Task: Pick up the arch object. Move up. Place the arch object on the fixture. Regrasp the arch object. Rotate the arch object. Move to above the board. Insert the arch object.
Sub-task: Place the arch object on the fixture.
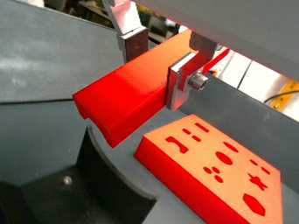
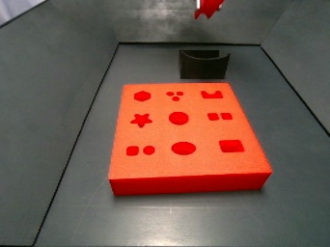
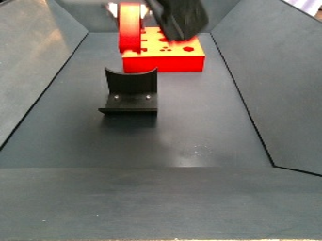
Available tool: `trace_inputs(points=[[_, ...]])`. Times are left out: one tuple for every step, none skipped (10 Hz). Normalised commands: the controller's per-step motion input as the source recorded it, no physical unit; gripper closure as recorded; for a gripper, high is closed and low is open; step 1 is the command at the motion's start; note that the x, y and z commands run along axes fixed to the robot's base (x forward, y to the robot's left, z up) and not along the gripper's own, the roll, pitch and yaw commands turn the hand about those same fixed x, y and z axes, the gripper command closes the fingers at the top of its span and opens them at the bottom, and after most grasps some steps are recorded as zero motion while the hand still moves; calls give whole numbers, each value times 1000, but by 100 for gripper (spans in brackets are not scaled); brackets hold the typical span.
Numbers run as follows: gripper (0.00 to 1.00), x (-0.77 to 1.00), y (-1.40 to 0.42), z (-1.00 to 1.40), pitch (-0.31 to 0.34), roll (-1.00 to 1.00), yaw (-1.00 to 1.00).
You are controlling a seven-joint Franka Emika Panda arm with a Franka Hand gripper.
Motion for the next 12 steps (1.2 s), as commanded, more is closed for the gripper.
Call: trace_inputs(points=[[100, 139, 139, -1000, 239, -983, -61], [100, 152, 134, -1000, 245, -836, -102], [100, 166, 138, -1000, 210, -623, -153], [100, 169, 140, -1000, 178, -462, -189], [100, 182, 136, -1000, 127, -262, -212], [100, 185, 131, -1000, 86, -186, -216], [100, 163, 116, -842, 36, -154, -206], [100, 138, 94, -645, 6, -158, -190], [100, 120, 77, -462, -16, -159, -166], [100, 107, 67, -289, -34, -155, -143], [100, 0, -500, -167, 0, 0, 0], [0, 0, 0, 0, 0, 0, 0]])
